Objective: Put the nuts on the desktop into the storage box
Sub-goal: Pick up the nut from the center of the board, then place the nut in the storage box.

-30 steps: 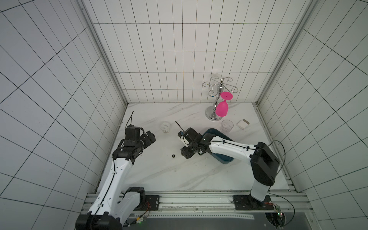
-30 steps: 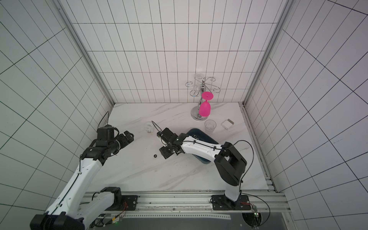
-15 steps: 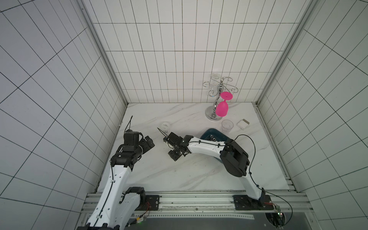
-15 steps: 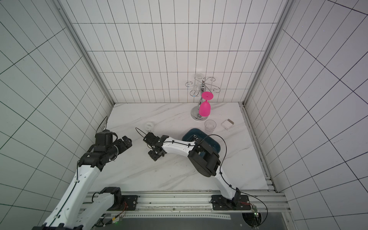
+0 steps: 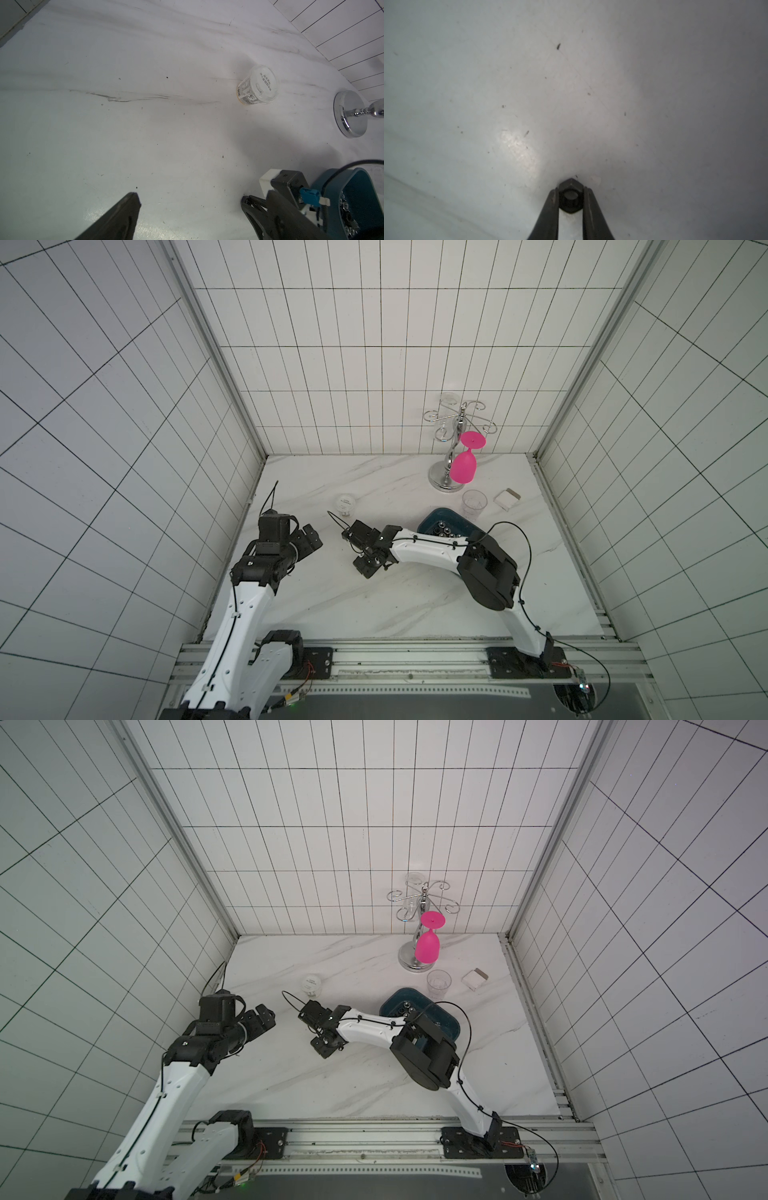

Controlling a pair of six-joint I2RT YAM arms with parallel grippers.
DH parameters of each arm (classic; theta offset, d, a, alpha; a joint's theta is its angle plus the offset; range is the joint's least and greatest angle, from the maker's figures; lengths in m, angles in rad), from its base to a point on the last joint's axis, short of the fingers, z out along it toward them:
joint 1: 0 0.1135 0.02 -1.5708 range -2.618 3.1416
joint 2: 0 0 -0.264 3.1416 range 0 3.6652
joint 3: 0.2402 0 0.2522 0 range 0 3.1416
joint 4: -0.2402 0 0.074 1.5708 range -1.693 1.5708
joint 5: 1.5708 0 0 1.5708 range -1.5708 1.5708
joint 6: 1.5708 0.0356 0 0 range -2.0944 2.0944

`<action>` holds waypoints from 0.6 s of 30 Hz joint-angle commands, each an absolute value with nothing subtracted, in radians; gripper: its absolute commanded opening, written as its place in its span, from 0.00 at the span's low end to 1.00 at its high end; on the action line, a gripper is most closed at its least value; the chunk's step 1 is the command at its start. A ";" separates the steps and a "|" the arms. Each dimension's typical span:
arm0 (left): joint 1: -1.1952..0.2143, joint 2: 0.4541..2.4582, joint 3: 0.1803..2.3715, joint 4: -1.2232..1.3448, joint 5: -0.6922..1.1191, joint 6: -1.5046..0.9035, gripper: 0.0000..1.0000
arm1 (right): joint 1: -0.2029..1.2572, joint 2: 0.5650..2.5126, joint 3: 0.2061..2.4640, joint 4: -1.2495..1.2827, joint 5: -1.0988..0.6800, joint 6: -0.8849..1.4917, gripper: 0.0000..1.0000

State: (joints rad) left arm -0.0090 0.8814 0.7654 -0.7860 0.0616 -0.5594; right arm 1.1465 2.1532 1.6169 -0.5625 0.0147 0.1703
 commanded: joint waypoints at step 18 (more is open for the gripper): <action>-0.142 0.962 0.790 -0.576 0.121 -0.582 0.98 | 0.583 1.570 1.070 -0.575 0.143 0.343 0.18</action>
State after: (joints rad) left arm -0.1387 0.9680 0.7666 -0.6170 0.1448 -0.5865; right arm 0.6266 1.5818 1.0916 -0.5415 0.1360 0.3145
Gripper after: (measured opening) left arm 0.978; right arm 0.194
